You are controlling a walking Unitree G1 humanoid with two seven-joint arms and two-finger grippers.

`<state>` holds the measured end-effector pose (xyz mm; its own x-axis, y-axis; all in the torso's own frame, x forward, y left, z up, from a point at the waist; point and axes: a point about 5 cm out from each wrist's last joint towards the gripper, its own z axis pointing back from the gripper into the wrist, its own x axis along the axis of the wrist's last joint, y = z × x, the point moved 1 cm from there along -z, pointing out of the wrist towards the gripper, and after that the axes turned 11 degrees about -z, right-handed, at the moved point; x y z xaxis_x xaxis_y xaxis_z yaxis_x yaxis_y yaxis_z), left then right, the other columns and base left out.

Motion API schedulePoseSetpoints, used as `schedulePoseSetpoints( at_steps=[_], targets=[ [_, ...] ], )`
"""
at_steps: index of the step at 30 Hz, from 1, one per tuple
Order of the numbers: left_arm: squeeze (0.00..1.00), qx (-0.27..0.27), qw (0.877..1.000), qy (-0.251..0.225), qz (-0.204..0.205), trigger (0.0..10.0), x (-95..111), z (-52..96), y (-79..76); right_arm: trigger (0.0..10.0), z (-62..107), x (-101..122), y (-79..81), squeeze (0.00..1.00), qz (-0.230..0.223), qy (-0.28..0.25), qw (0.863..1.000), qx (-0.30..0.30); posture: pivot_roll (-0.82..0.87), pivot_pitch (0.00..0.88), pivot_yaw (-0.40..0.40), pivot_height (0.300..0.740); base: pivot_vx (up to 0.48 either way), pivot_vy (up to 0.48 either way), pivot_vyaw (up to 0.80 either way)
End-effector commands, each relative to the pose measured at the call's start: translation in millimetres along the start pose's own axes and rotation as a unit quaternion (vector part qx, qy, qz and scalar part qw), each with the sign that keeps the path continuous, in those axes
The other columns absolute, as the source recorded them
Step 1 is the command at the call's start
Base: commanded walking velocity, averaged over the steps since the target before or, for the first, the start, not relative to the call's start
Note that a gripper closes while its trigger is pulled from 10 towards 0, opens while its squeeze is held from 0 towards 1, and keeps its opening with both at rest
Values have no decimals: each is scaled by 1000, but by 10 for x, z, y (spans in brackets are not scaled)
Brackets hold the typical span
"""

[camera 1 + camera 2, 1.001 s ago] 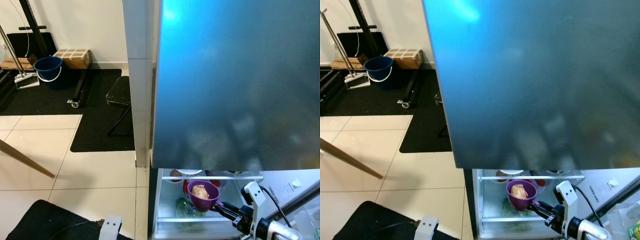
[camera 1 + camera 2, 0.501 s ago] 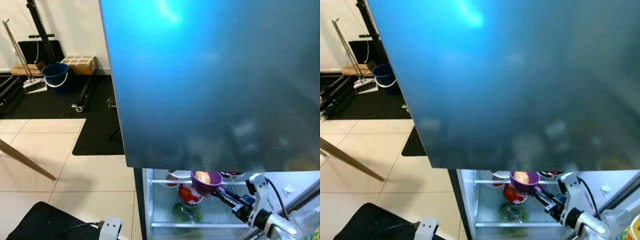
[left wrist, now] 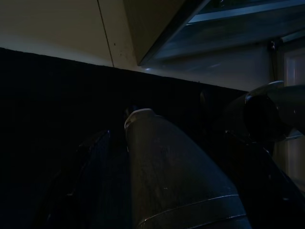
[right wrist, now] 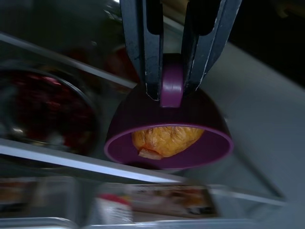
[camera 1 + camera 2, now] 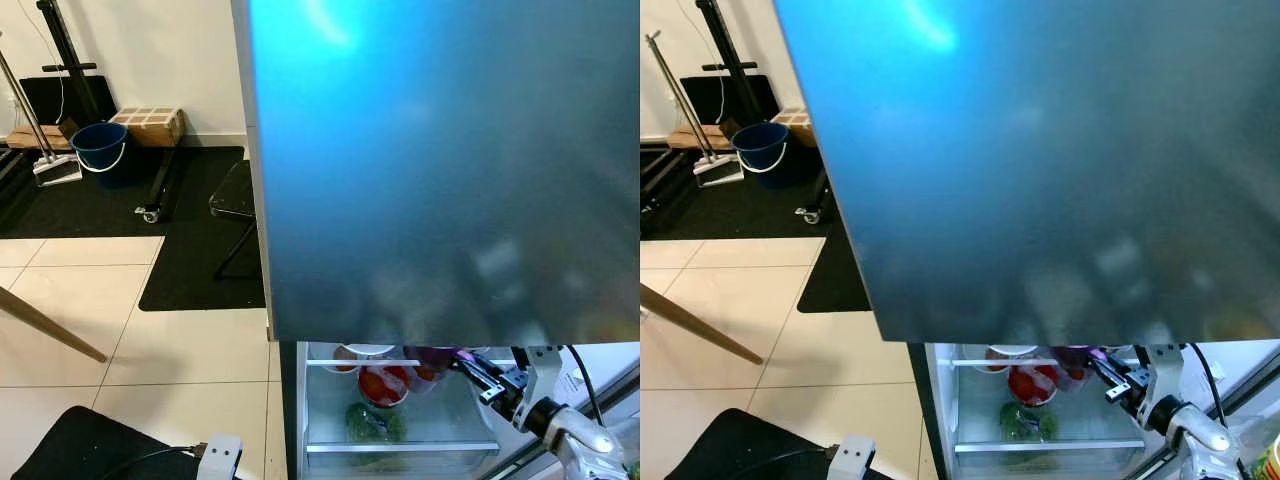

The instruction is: Restocking fridge

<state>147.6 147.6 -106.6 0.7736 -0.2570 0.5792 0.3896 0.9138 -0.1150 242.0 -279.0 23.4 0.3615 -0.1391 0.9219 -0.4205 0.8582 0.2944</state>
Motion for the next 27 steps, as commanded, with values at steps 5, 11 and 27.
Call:
schedulePoseSetpoints(
  at_steps=[5, 11, 27],
  targets=[
    [0, -5, 1000, 14, 8, 10000, -98, 17, -44, 10000, 44, -36, 92, 0, -26, 6, 998, 65, -23, 0, -10, 739, 0, 0, 0],
    [0, -5, 1000, 13, 9, 10000, -99, 15, -52, 10000, 73, -95, 160, 0, -48, 30, 992, 110, -19, 0, -13, 739, 0, 0, 0],
    [0, -3, 1000, 13, 8, 10000, -100, 18, -45, 10000, 77, 387, 98, 0, -79, -92, 987, 106, -18, 0, -14, 739, 0, 0, 0]
  ],
)
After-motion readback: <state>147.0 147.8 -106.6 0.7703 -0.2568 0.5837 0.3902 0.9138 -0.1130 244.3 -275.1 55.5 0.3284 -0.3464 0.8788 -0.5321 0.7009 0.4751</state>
